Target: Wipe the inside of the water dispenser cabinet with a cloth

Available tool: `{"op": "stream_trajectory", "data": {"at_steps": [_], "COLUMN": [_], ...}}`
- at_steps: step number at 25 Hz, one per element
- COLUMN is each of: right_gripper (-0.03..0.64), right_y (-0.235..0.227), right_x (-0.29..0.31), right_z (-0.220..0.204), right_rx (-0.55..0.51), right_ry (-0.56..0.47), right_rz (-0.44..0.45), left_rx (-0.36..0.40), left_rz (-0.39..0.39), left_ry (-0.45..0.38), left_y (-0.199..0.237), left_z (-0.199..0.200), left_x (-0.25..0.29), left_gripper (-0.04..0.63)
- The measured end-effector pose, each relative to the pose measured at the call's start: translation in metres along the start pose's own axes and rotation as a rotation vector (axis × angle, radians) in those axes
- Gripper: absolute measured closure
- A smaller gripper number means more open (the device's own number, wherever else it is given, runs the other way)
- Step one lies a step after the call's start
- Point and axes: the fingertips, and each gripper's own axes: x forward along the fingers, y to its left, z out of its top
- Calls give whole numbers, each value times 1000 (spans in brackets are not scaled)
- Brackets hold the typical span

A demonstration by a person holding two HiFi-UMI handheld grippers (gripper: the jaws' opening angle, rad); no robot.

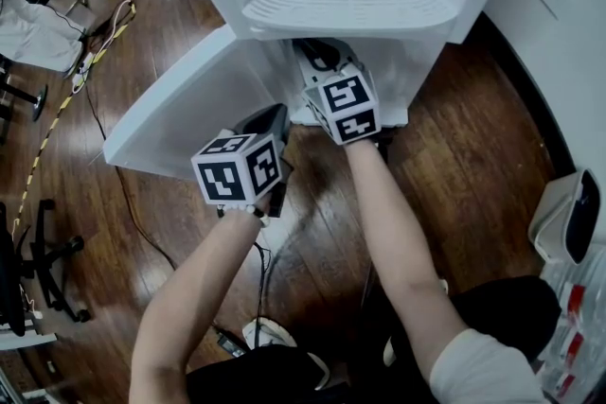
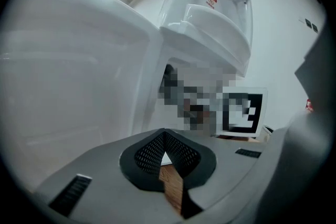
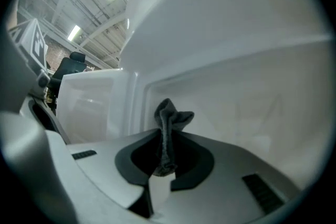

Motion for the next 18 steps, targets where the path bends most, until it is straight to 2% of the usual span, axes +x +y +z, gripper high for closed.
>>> {"op": "stream_trajectory", "data": {"at_steps": [5,18], "right_gripper": [583,581], "right_y": [-7,7], "right_x": [2,12], "right_z": [-60,-162], "right_rx": [71,44], "right_ry": [149,488], "right_rz": [-32,8], "left_rx": [-15,-36], "left_rz": [-6,-12], "left_ry": [6,22], "left_y": [-1,1], "left_z": [-3,-12], "left_x": [2,10], "left_gripper": [607,607]}}
